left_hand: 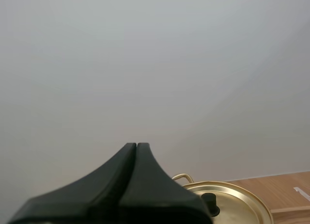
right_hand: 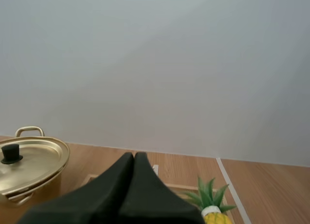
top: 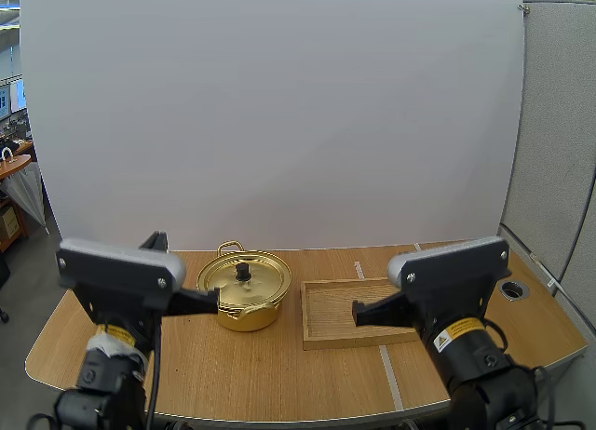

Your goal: Open the pot, put the grape inside, and close it

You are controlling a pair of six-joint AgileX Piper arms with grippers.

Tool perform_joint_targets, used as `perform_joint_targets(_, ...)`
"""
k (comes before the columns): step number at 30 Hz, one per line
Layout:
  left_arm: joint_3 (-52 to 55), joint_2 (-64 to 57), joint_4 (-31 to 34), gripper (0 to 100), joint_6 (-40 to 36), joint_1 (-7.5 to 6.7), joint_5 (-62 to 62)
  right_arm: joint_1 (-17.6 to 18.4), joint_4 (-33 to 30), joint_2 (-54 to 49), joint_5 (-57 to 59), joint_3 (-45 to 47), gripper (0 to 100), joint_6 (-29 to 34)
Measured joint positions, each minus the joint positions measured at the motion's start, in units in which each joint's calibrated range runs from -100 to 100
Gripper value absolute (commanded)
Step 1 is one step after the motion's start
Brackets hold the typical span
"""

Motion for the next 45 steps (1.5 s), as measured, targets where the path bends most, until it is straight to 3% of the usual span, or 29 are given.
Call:
perform_joint_targets(8, 0.3, -1.15, 0.0, 0, -3.05, 0.97, 13.48, -0.07, -0.06, 0.0, 1.47, 0.48, 0, 0.0)
perform_joint_targets(19, 0.53, -1.28, 0.14, 0, -6.06, 1.65, 32.51, -0.56, -0.06, 0.0, 18.39, 0.59, 0, 0.0)
perform_joint_targets(26, 0.53, -1.28, 0.96, 0, -6.35, 1.65, 36.1, -1.31, -0.06, 0.0, 26.3, 0.59, 0, 0.0)
perform_joint_targets(45, 0.53, -1.28, 1.04, 0, -6.35, 1.65, 36.44, -1.54, -0.1, 0.0, 26.83, 0.59, 0, 0.0)
